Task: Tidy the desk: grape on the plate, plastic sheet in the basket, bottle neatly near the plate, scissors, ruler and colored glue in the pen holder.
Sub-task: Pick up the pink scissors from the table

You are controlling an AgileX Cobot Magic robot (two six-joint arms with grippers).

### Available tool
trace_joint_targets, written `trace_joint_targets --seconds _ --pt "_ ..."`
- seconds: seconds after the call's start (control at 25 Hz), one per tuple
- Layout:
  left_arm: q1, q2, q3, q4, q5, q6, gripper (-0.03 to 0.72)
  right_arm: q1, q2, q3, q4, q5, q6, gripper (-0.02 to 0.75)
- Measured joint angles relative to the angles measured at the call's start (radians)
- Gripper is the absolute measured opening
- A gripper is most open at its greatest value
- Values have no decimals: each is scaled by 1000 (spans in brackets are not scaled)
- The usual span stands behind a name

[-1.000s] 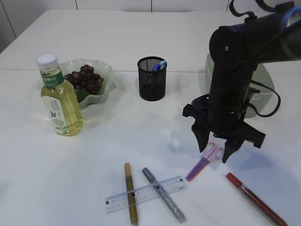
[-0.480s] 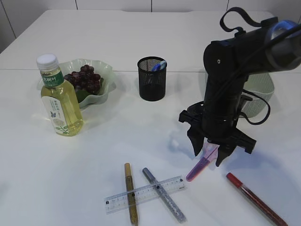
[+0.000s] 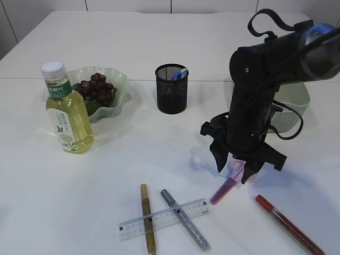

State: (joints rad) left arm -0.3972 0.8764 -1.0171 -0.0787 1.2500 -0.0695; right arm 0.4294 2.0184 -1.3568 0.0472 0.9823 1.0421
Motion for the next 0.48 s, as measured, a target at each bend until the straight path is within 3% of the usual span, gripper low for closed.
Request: trace_joint_targets --seconds 0.2,0.48 --pt "0 0 0 0 0 0 433 0 0 0 -23 11 -8 426" --pt "0 0 0 2 -4 0 433 0 0 0 -25 14 -8 343"
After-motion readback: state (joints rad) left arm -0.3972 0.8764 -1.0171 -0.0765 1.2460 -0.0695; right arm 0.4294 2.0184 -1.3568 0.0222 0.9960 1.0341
